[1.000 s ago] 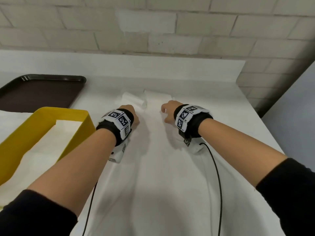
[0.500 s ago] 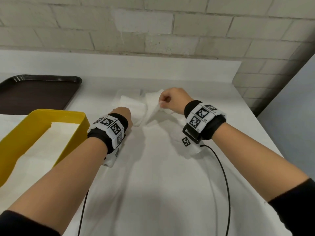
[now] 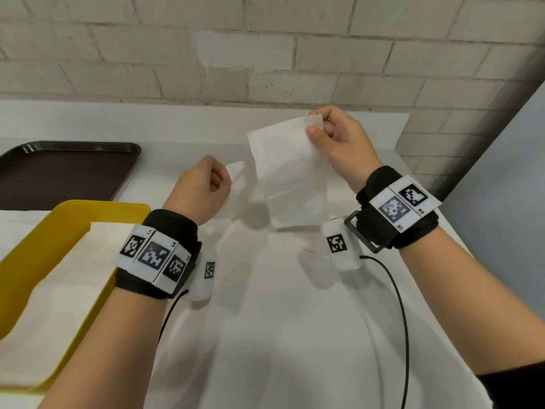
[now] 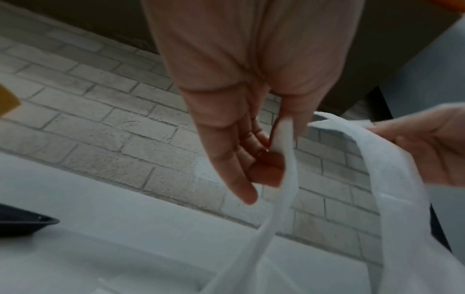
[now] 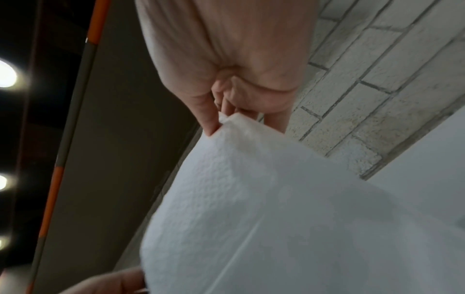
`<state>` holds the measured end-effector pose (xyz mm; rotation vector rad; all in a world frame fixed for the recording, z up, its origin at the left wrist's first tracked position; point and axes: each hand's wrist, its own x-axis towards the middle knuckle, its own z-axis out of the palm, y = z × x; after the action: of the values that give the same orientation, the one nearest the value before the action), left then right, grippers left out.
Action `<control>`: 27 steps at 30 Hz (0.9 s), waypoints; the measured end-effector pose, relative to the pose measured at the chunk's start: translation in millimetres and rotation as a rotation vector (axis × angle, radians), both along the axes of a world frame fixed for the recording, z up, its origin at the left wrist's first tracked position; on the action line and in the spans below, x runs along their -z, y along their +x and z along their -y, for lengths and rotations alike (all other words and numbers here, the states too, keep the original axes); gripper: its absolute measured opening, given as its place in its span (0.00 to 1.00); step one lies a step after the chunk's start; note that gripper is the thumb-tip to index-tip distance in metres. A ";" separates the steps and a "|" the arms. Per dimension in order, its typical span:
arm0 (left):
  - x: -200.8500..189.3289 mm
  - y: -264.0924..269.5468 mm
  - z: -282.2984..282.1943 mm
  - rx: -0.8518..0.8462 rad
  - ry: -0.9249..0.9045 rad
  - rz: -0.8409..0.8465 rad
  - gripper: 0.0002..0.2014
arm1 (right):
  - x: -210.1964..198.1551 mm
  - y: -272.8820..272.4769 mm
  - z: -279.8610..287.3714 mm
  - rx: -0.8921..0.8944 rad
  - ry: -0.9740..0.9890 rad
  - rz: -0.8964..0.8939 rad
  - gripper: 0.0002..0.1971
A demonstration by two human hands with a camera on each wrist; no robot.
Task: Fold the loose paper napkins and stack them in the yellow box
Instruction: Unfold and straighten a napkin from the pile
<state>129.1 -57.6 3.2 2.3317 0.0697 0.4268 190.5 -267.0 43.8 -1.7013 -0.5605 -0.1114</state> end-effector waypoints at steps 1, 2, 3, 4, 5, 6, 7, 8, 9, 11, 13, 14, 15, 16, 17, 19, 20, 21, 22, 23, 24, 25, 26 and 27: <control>-0.8 -0.5 -0.8 0.004 -0.057 0.035 0.01 | -1.8 -2.0 1.9 -0.029 0.047 -0.024 0.08; -2.6 -1.8 -1.2 0.010 -0.121 0.064 0.02 | -3.7 -3.9 4.1 -0.061 0.083 -0.044 0.07; -4.6 -3.0 -1.5 0.026 -0.190 0.084 0.04 | -5.4 -5.2 6.1 -0.097 0.113 -0.065 0.06; -7.9 -5.1 -1.1 0.053 -0.250 0.097 0.05 | -7.6 -6.5 7.7 -0.137 0.137 -0.086 0.06; -11.6 -7.2 -0.2 0.081 -0.292 0.106 0.07 | -9.4 -7.1 8.5 -0.177 0.153 -0.105 0.05; -16.3 -9.6 1.3 0.102 -0.318 0.114 0.09 | -11.4 -7.9 8.9 -0.221 0.157 -0.119 0.04; -20.9 -11.6 3.3 0.120 -0.338 0.118 0.09 | -12.8 -8.0 9.0 -0.267 0.151 -0.120 0.03; -25.9 -13.9 5.2 0.138 -0.358 0.115 0.09 | -14.4 -8.5 8.6 -0.315 0.135 -0.109 0.04; -30.3 -15.9 7.3 0.162 -0.380 0.108 0.09 | -14.9 -8.9 7.5 -0.363 0.109 -0.094 0.07; -38.3 -20.0 11.6 0.218 -0.424 0.083 0.08 | -13.7 -10.1 3.5 -0.430 0.053 -0.102 0.13; -45.2 -25.1 16.4 0.275 -0.483 0.063 0.07 | -9.8 -10.9 -2.4 -0.464 0.016 -0.152 0.14; -48.1 -27.3 18.7 0.301 -0.505 0.056 0.07 | -7.5 -11.0 -5.2 -0.483 0.009 -0.180 0.14; -49.7 -28.6 20.2 0.322 -0.515 0.052 0.06 | -4.4 -10.6 -7.5 -0.501 0.004 -0.200 0.13; -51.1 -29.7 21.8 0.332 -0.519 0.048 0.06 | -1.7 -10.9 -9.4 -0.513 0.006 -0.212 0.12; -51.2 -30.0 22.4 0.334 -0.523 0.048 0.06 | 0.4 -11.9 -11.1 -0.507 0.019 -0.221 0.10; -49.7 -30.1 22.2 0.305 -0.540 0.055 0.03 | 2.1 -15.2 -13.9 -0.431 0.077 -0.237 0.05; -48.2 -30.6 21.7 0.280 -0.557 0.064 0.02 | 2.3 -16.7 -15.0 -0.372 0.110 -0.235 0.05; -45.4 -30.9 20.9 0.254 -0.582 0.079 0.02 | 2.9 -17.8 -16.0 -0.320 0.141 -0.229 0.06; -42.1 -31.7 20.2 0.227 -0.614 0.090 0.03 | 3.3 -18.4 -17.0 -0.277 0.167 -0.220 0.07; -37.8 -32.0 19.4 0.204 -0.651 0.098 0.05 | 3.5 -18.9 -18.3 -0.241 0.184 -0.205 0.07; -33.8 -32.7 19.0 0.187 -0.688 0.097 0.08 | 3.5 -19.5 -19.8 -0.204 0.190 -0.188 0.08; -29.8 -33.2 19.7 0.178 -0.709 0.094 0.09 | 3.8 -19.8 -21.4 -0.169 0.190 -0.172 0.07; -26.3 -33.8 21.9 0.174 -0.715 0.089 0.11 | 3.8 -20.6 -23.0 -0.139 0.190 -0.161 0.07; -22.7 -33.5 24.2 0.166 -0.710 0.087 0.11 | 3.9 -21.9 -24.7 -0.116 0.192 -0.151 0.08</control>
<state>95.7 -81.8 25.9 1.6046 -0.0153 0.3468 168.6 -242.3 40.0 -1.4738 -0.5175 0.0457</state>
